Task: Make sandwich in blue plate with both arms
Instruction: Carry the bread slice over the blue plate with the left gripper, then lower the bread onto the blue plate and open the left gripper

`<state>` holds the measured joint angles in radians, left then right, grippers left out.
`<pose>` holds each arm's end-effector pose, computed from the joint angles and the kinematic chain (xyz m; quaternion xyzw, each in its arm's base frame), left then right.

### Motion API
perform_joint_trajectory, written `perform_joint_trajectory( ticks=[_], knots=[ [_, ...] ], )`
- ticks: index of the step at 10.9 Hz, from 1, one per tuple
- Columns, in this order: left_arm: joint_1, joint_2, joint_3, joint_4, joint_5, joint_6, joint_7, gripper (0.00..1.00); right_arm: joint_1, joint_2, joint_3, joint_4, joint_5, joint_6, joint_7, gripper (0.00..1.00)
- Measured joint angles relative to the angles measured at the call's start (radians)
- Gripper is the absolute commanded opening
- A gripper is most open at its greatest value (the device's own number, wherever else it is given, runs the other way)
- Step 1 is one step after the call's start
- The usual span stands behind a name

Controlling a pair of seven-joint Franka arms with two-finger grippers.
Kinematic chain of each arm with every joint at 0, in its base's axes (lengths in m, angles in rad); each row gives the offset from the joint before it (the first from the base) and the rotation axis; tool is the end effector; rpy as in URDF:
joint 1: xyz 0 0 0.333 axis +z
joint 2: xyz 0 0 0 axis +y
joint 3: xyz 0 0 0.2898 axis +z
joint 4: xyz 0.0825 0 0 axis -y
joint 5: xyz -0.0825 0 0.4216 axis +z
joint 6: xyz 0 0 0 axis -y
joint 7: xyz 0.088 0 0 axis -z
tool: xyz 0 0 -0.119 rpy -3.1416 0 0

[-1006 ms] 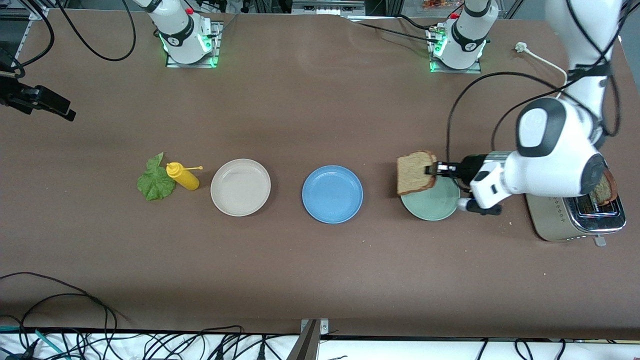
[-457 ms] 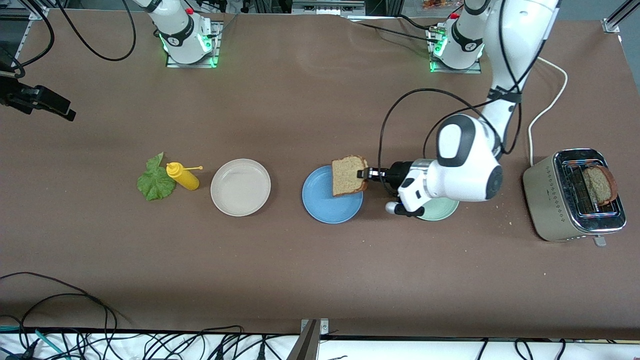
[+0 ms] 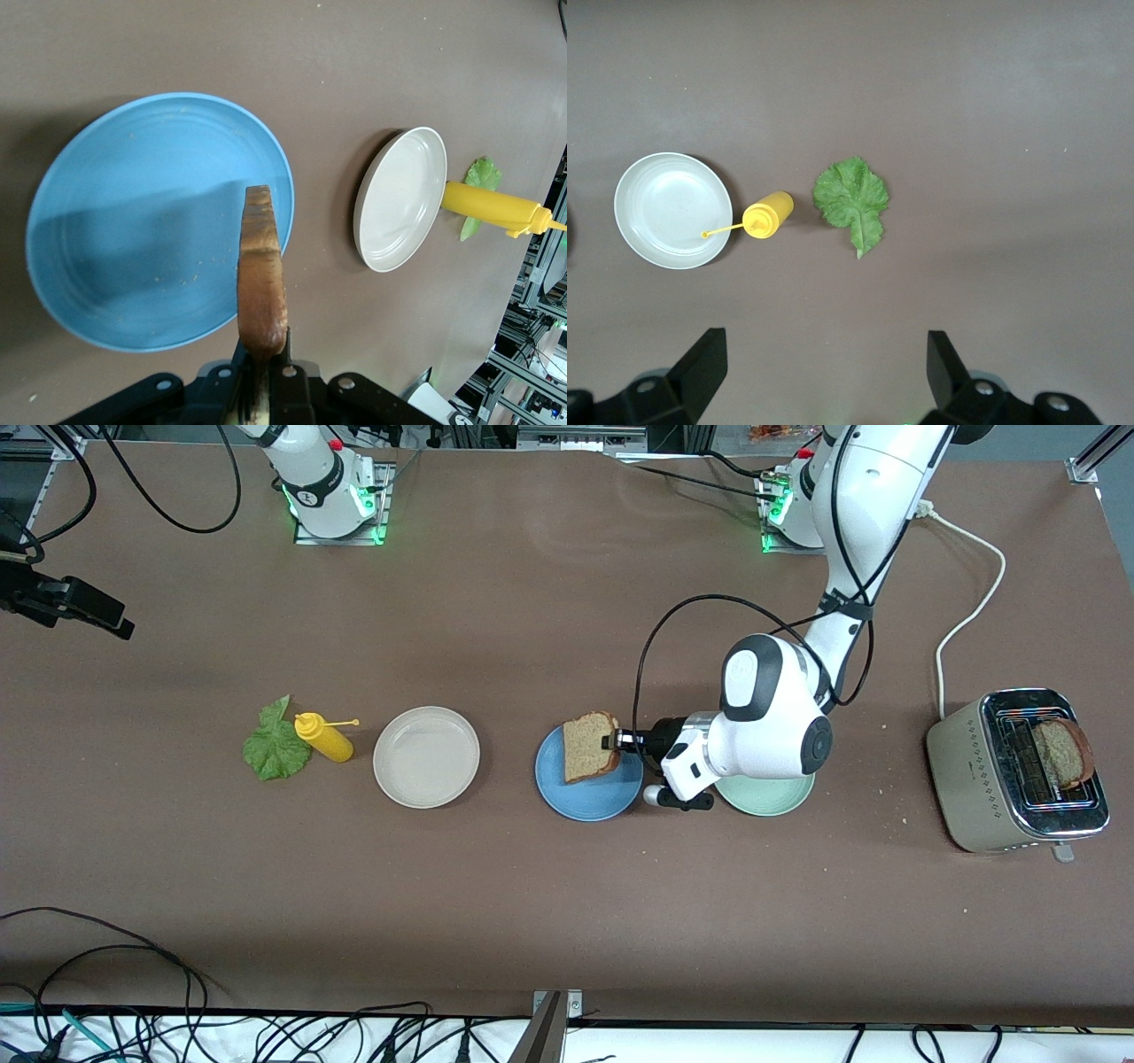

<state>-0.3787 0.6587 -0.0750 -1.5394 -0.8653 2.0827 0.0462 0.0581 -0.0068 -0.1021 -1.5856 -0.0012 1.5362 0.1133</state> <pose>0.6292 -0.3513 0.2231 0.9257 0.0028 -0.1286 0.3557 0.5851 -0.0261 0.5798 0.9967 -0.0786 -0.0213 0.0010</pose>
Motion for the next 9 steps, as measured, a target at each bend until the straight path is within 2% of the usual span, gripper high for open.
perform_joint_trajectory(
  ticks=[3,8,9],
  knots=[
    [-0.02,0.04,0.0,0.046,0.0,0.021,0.0,0.0,0.0,0.0,0.0,0.0,0.0,0.0,0.0,1.0],
    [-0.035,0.081,0.001,0.052,0.0,0.069,0.0,0.0,0.0,0.0,0.0,0.0,0.0,0.0,0.0,1.0],
    [-0.035,0.084,0.002,0.052,0.0,0.071,0.0,0.14,0.0,0.0,0.0,0.0,0.0,0.0,0.0,1.0]
  ],
)
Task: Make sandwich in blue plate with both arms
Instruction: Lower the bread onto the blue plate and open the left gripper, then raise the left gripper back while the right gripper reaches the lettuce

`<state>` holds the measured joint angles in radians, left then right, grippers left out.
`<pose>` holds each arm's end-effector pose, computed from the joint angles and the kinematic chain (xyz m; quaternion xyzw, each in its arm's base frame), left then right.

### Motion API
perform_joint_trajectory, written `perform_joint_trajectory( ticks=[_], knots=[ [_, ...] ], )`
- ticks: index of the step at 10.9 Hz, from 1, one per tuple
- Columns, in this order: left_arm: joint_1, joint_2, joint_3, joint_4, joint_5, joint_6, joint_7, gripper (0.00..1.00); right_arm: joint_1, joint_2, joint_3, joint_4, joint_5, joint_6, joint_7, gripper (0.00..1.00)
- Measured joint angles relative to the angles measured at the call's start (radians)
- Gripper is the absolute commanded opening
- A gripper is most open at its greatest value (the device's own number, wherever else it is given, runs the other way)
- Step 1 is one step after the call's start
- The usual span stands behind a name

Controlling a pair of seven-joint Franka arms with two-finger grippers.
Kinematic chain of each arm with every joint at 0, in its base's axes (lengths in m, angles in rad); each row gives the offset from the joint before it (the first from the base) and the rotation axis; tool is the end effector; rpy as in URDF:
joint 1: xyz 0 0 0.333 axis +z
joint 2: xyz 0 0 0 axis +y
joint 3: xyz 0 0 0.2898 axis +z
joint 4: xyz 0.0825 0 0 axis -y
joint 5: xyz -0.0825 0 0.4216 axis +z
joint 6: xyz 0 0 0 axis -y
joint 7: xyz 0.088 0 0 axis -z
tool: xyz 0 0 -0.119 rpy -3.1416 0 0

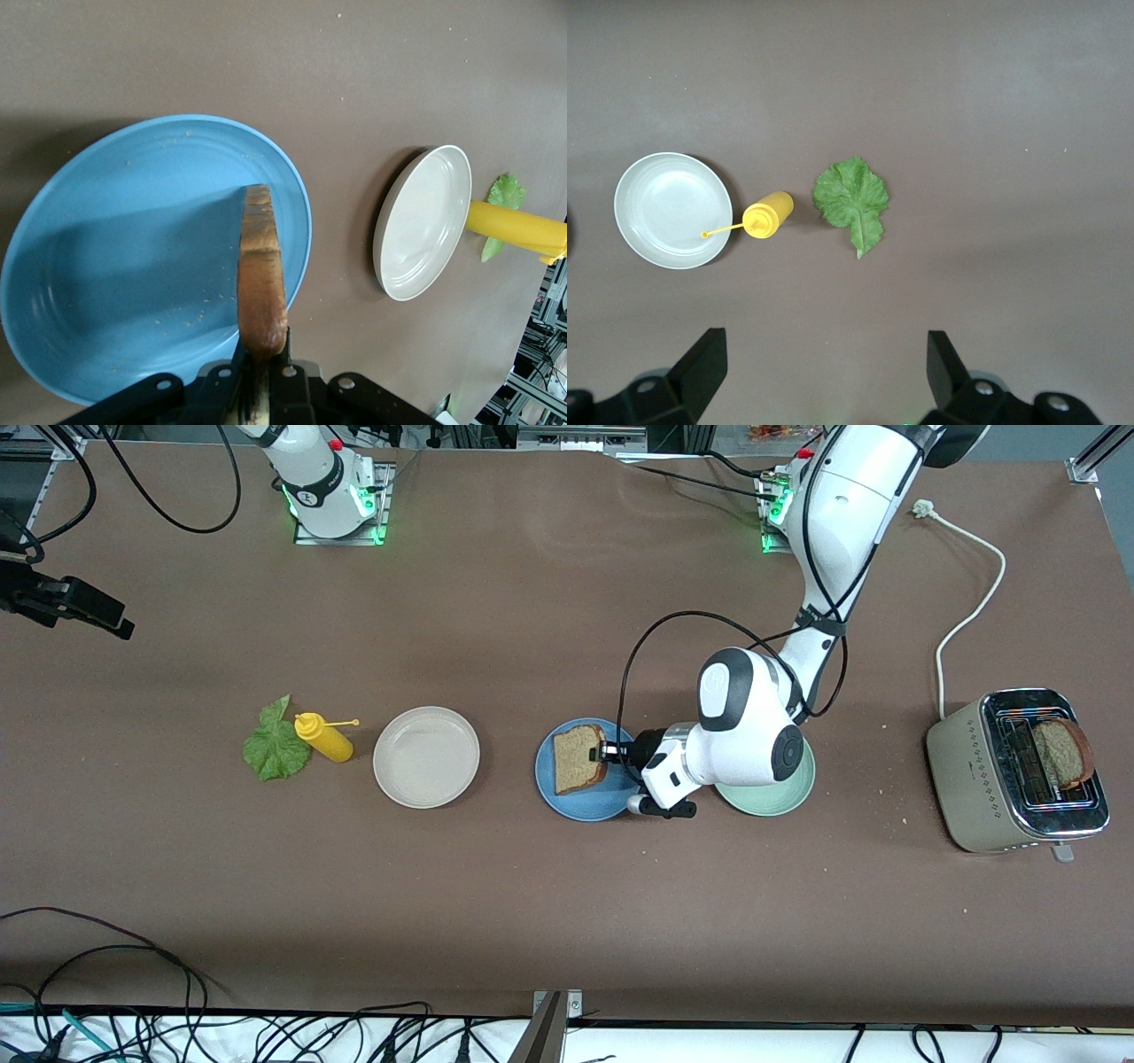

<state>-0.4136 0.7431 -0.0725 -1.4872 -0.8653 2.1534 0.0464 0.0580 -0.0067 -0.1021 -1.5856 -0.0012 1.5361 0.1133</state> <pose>0.6315 -0.3698 0.1892 0.9308 0.0067 -0.1152 0.3469 0.5851 -0.0261 0.5798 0.9967 -0.0786 -0.0214 0.0010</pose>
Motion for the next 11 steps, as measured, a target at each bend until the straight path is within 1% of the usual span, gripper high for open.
perform_joint_trajectory(
  ticks=[1,2,3,4,9,11],
  knots=[
    [0.0,0.002,0.002,0.0,0.0,0.0,0.0,0.32,0.0,0.0,0.0,0.0,0.0,0.0,0.0,1.0],
    [0.0,0.004,0.004,0.0,0.0,0.0,0.0,0.47,0.0,0.0,0.0,0.0,0.0,0.0,0.0,1.0],
    [0.0,0.009,0.007,0.0,0.0,0.001,0.0,0.86,0.0,0.0,0.0,0.0,0.0,0.0,0.0,1.0],
    [0.001,0.014,0.012,0.0,0.0,0.001,0.0,1.0,0.0,0.0,0.0,0.0,0.0,0.0,0.0,1.0],
    [0.003,0.022,0.051,-0.001,0.0,0.001,0.0,1.0,0.0,0.0,0.0,0.0,0.0,-0.001,0.0,1.0],
    [0.004,0.034,0.095,-0.021,0.0,0.001,0.001,1.0,0.0,0.0,0.0,0.0,0.0,-0.001,0.0,1.0]
  ],
)
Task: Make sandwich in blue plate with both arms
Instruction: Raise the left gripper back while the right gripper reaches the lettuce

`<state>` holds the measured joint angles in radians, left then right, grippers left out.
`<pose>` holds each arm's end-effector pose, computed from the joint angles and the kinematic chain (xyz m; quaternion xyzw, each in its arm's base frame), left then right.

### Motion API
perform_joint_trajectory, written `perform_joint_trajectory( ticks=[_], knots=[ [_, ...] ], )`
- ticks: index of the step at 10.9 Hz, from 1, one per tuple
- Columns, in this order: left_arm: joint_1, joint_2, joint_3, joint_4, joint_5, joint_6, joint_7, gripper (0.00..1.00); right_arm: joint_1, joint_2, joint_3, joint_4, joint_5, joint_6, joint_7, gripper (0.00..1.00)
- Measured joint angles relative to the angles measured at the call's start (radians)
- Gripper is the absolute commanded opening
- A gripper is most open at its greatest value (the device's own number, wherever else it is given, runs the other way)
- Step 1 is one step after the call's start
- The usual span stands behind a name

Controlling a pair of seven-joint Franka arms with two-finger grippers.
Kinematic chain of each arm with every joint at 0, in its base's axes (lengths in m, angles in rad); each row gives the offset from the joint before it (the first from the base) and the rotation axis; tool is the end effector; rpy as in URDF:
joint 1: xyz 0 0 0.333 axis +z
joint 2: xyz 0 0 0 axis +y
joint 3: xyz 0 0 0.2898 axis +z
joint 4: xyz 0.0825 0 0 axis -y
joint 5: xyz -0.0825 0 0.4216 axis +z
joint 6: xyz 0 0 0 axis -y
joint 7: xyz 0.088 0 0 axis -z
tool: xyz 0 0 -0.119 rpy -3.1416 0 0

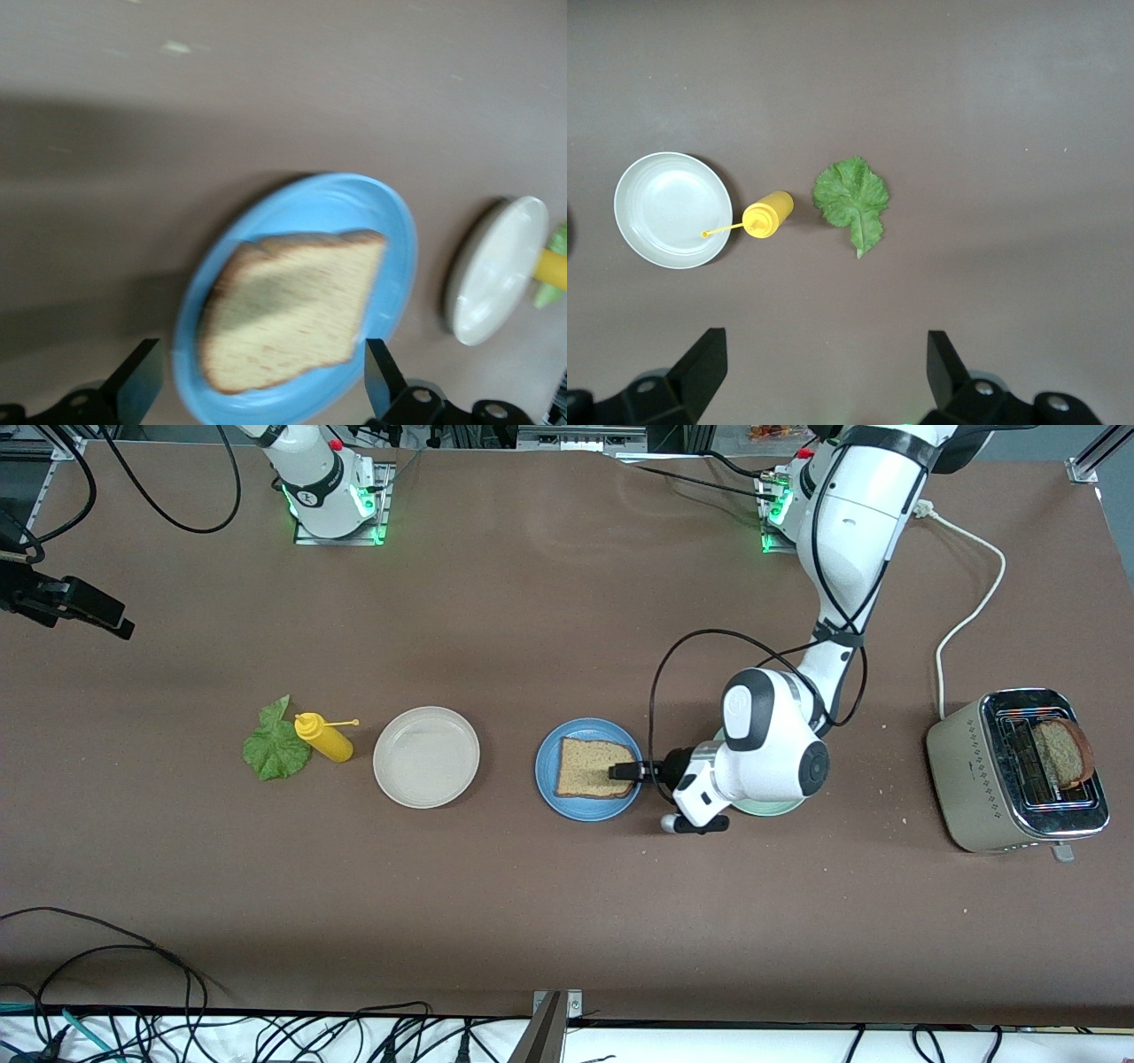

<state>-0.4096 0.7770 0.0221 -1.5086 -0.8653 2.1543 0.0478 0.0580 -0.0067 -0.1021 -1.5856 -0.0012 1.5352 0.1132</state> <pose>0.6492 -0.3086 0.1513 0.9420 0.0487 -0.1130 0.3122 0.5850 -0.0261 0.5797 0.9967 -0.0785 -0.0218 0.0010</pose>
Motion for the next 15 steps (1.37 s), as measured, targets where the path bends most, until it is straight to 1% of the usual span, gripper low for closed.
perform_joint_trajectory(
  ticks=[2,4,5,6,7,9,12,13,15],
  knots=[
    [0.017,0.009,0.043,-0.023,0.0,-0.01,0.04,1.0,0.0,0.0,0.0,0.0,0.0,0.0,0.0,1.0],
    [0.028,-0.002,0.073,-0.025,0.003,-0.061,0.057,1.0,0.001,0.005,0.001,-0.001,0.0,-0.009,-0.001,1.0],
    [0.034,-0.022,0.086,-0.022,0.052,-0.091,0.063,1.0,0.001,0.009,0.001,-0.001,0.0,-0.012,-0.001,1.0],
    [0.047,-0.058,0.082,-0.017,0.149,-0.128,0.069,1.0,0.001,0.011,0.001,-0.001,0.0,-0.018,-0.001,1.0],
    [0.06,-0.104,0.065,-0.013,0.236,-0.153,0.071,1.0,0.001,0.013,0.001,-0.001,0.0,-0.023,-0.001,1.0],
    [0.084,-0.215,0.046,-0.01,0.361,-0.229,0.071,1.0,0.0,0.021,0.0,-0.002,0.0,-0.029,-0.002,1.0],
    [0.179,-0.404,0.044,-0.008,0.573,-0.287,0.071,1.0,-0.001,0.063,-0.001,-0.012,0.0,-0.035,-0.003,1.0],
    [0.216,-0.47,0.044,-0.01,0.637,-0.332,0.072,1.0,-0.001,0.099,-0.001,-0.022,0.0,-0.05,-0.01,1.0],
    [0.276,-0.568,0.044,-0.016,0.677,-0.445,0.073,1.0,-0.004,0.213,-0.002,-0.033,-0.001,-0.034,-0.053,1.0]
  ],
)
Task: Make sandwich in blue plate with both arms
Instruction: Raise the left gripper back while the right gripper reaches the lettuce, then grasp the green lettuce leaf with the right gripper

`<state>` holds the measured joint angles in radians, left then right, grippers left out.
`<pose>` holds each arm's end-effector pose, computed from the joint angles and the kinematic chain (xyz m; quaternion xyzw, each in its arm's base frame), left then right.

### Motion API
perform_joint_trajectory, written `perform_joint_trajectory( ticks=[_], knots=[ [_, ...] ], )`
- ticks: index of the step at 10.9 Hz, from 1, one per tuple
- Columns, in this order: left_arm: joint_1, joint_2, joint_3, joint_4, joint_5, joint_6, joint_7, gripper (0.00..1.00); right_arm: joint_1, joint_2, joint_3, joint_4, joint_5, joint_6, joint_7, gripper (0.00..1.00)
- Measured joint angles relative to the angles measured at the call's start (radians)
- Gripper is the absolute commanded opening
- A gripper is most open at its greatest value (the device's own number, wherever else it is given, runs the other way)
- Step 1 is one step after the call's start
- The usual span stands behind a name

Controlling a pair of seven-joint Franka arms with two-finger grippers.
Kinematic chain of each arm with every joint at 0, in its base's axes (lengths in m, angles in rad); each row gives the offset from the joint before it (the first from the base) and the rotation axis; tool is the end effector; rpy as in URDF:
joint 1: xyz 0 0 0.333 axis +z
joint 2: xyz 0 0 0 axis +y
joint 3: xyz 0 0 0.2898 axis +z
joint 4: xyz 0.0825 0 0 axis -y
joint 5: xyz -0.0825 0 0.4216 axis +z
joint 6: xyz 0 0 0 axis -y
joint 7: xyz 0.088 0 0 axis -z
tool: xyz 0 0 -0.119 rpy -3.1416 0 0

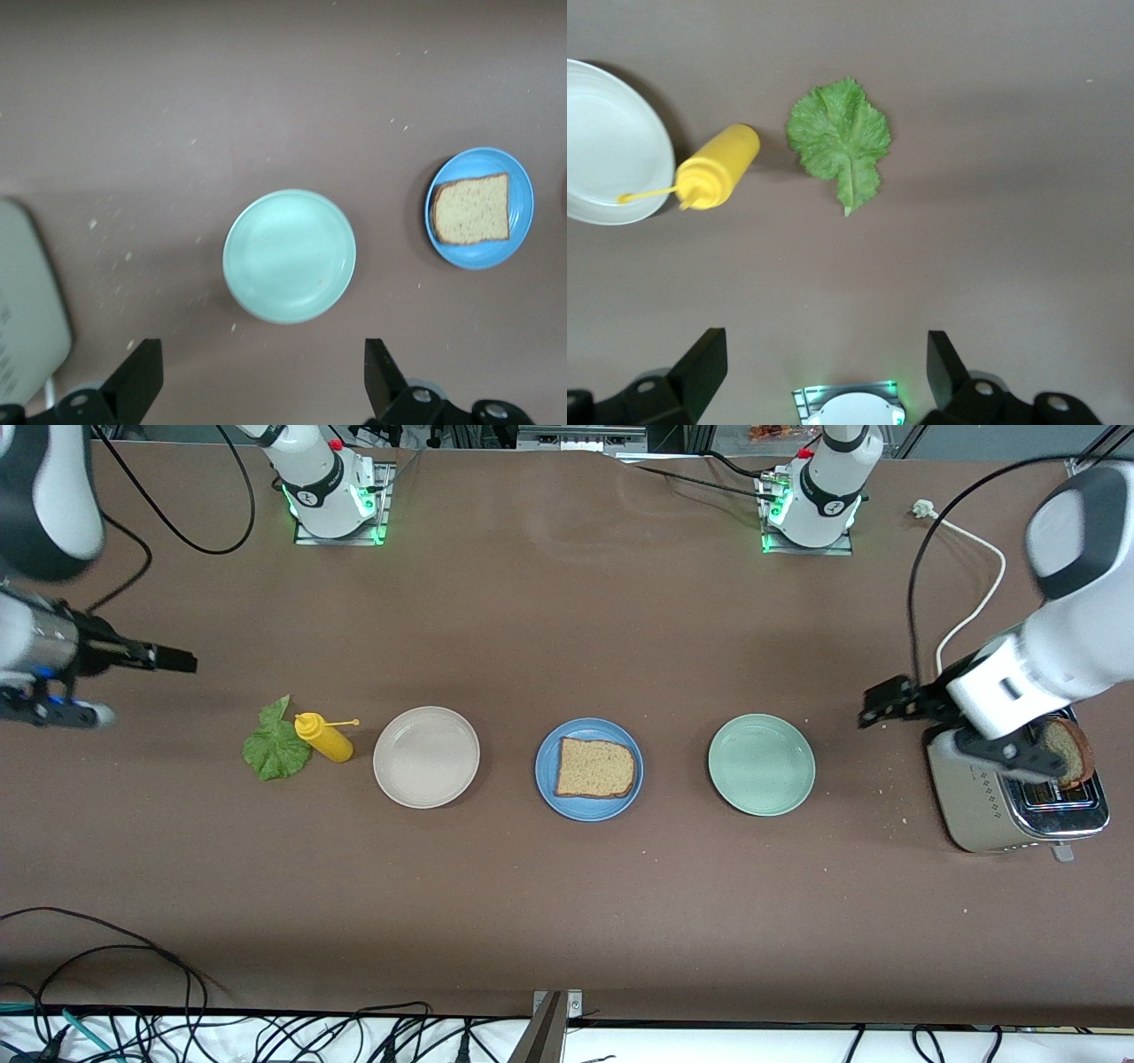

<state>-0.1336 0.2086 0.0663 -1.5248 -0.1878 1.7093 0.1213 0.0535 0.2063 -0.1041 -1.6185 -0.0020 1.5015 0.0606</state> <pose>0.6524 -0.0669 0.4933 0.9930 -0.0804 -0.0094 0.0862 0.6138 -0.0278 0.4335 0.9854 -0.0554 -0.1603 0.0125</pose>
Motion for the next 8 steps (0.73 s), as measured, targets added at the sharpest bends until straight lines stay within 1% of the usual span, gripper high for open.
perform_joint_trajectory(
  ticks=[1,2,3,4,6,8],
  knots=[
    [0.022,-0.034,0.0,-0.002,0.022,-0.052,0.001,1.0,-0.004,0.064,-0.002,-0.003,0.0,0.032,-0.019,1.0],
    [0.03,-0.066,0.0,-0.004,0.078,-0.096,0.003,1.0,-0.009,0.129,-0.002,-0.008,0.0,0.063,-0.048,1.0],
    [0.031,-0.098,-0.003,-0.005,0.124,-0.142,0.003,1.0,-0.015,0.181,-0.002,-0.018,0.0,0.103,-0.089,1.0],
    [0.031,-0.131,-0.005,-0.006,0.145,-0.18,0.003,1.0,-0.021,0.214,-0.003,-0.04,0.0,0.159,-0.144,1.0],
    [0.044,-0.199,-0.004,-0.008,0.166,-0.243,0.002,1.0,-0.032,0.23,-0.003,-0.125,0.0,0.299,-0.225,1.0],
    [0.065,-0.261,-0.003,-0.012,0.191,-0.279,0.002,1.0,-0.051,0.231,-0.004,-0.248,0.0,0.474,-0.339,1.0]
  ],
)
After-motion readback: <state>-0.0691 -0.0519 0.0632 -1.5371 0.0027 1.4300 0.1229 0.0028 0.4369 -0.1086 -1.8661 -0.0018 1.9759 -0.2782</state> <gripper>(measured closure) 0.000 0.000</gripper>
